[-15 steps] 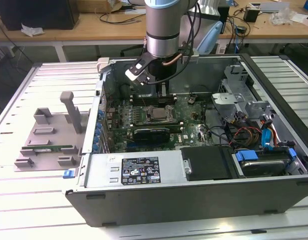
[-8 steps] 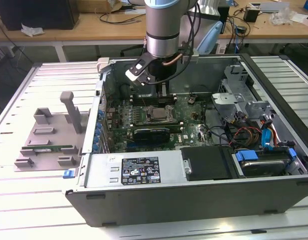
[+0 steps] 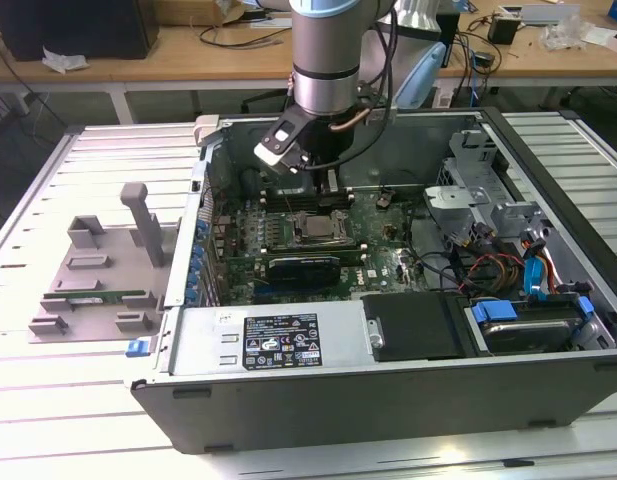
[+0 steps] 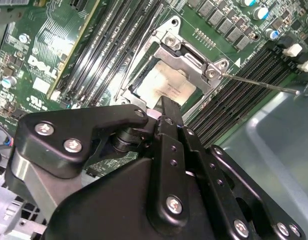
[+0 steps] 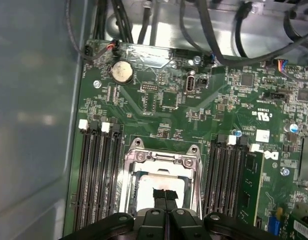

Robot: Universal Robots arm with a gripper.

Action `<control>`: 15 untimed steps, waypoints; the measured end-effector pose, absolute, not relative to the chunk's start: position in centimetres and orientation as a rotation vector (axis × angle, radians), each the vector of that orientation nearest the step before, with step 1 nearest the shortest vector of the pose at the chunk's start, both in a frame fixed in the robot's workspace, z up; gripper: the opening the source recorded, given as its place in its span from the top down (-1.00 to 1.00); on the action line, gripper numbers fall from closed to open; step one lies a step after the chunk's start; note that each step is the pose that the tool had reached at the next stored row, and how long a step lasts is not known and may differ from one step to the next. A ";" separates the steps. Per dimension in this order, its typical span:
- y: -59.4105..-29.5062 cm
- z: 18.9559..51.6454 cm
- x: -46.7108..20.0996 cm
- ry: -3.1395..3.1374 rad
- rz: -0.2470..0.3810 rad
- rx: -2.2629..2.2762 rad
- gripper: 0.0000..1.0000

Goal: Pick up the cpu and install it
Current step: 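Close the cpu cover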

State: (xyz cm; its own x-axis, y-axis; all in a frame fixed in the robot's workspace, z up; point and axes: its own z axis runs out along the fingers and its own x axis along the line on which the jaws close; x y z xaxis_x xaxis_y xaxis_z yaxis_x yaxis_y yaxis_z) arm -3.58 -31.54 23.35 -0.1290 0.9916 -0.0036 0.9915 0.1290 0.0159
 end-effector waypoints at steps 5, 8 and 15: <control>-31.5 23.4 -3.6 2.418 0.016 1.985 0.79; -31.5 23.4 -3.6 2.473 0.016 1.917 0.79; -31.5 23.3 -3.6 2.597 0.017 1.746 0.79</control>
